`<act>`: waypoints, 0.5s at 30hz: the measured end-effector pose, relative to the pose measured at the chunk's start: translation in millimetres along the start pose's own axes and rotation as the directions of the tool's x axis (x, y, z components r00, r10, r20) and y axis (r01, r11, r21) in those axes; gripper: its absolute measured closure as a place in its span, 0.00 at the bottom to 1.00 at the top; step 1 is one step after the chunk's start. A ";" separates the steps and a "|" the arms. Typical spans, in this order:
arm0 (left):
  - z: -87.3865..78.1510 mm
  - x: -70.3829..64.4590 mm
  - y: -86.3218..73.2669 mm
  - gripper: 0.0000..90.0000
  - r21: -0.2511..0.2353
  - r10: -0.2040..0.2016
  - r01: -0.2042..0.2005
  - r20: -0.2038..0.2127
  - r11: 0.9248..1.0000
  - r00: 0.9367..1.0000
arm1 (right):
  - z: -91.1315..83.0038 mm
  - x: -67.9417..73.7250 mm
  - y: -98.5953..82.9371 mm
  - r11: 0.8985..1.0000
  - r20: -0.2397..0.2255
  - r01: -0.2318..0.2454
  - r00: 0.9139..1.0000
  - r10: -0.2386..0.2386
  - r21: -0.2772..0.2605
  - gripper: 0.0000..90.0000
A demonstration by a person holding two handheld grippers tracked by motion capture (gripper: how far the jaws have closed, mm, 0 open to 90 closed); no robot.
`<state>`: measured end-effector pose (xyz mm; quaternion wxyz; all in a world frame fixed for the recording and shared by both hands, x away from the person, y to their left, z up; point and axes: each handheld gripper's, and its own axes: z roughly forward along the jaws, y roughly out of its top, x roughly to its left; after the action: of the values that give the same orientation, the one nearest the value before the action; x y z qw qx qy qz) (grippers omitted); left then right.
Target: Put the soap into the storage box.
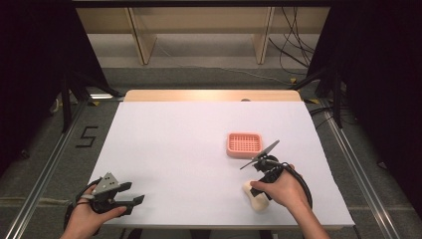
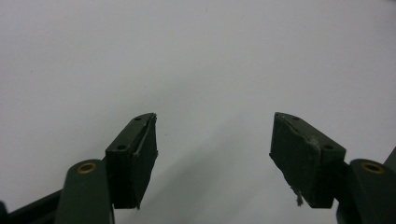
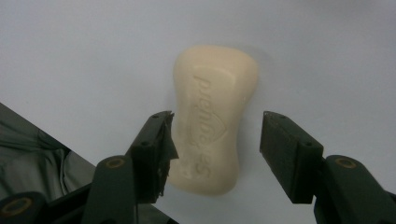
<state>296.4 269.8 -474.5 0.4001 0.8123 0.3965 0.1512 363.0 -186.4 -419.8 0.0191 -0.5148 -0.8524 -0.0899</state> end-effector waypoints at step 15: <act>-0.9 0.4 0.3 0.35 0.019 0.001 -0.001 0.012 1.000 1.000 | 18.5 4.0 4.0 1.000 -0.028 0.017 0.999 -0.016 0.020 0.49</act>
<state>296.3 270.5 -473.7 0.3949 0.8172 0.3949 0.1427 365.8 -177.9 -437.0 0.0355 -0.5061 -0.8572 -0.0886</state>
